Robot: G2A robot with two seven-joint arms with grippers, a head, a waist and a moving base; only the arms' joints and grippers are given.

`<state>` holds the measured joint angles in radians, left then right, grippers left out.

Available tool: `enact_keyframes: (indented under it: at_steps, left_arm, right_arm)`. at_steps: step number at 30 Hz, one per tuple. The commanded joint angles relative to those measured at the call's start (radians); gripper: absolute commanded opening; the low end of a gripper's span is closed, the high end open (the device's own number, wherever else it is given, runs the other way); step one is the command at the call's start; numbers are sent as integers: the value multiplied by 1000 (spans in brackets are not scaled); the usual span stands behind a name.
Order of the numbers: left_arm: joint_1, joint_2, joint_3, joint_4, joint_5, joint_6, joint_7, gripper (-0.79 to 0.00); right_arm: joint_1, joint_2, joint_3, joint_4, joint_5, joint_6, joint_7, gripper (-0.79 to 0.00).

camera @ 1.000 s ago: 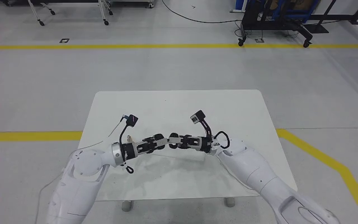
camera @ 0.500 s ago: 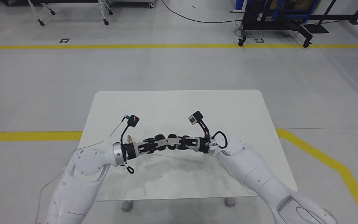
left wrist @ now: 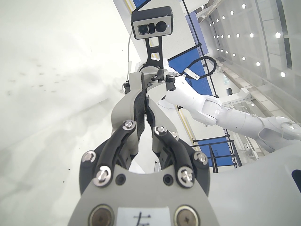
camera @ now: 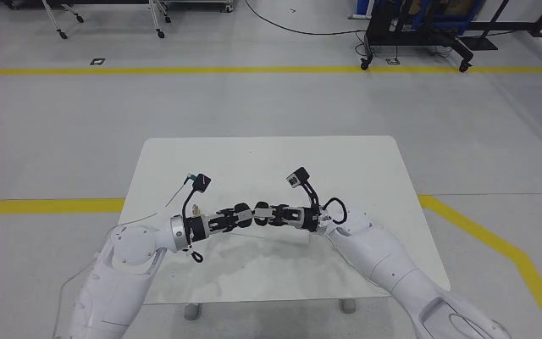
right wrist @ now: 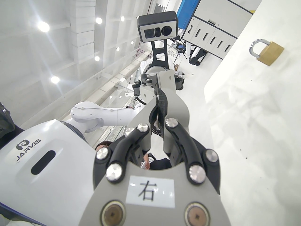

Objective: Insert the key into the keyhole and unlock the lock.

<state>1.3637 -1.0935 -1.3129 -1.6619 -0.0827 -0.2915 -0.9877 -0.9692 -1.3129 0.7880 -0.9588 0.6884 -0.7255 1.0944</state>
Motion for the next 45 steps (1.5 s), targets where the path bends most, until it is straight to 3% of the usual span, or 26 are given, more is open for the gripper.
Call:
enact_keyframes:
  at_steps: [1, 3, 4, 5, 9, 18, 25, 37, 40, 42, 45]
  left_arm:
    - [0, 1, 1, 0, 1, -1, 6, -785]
    - [0, 2, 1, 0, 2, -1, 9, -785]
    - [0, 3, 2, 0, 2, -1, 11, -785]
    - [0, 3, 2, 0, 2, -1, 12, -785]
    - [-2, 6, 2, 0, 7, -6, 15, -785]
    - [-9, 12, -9, 11, -1, -18, 22, -785]
    - [-10, 16, -9, 14, 3, -21, 31, -785]
    - [-14, 21, 5, 18, -9, -40, 24, -785]
    - [-17, 22, 14, 20, -21, -41, 13, -785]
    - [-18, 23, 18, 19, -15, -43, 17, -785]
    - [-18, 24, 21, 19, -12, -43, 22, -785]
  right_arm:
    - [0, 0, 2, 1, -2, 1, 1, -785]
    - [-1, -1, 3, 1, -3, 1, 1, -785]
    - [-1, -1, 3, 1, -3, 1, 1, -610]
    - [-1, -1, 4, 1, -4, 1, 1, -566]
    - [-2, -2, 9, 2, 1, 1, 1, -529]
    - [-13, 7, 38, 1, -2, 0, 0, -539]
    - [-28, 13, 47, -9, -2, 27, 27, -610]
    - [-22, 7, 42, 3, 0, 47, 47, -628]
    - [-19, 3, 41, 17, -1, 45, 45, -668]
    - [-18, 1, 40, 23, 2, 46, 46, -785]
    - [-18, -1, 40, 26, 3, 47, 48, -785]
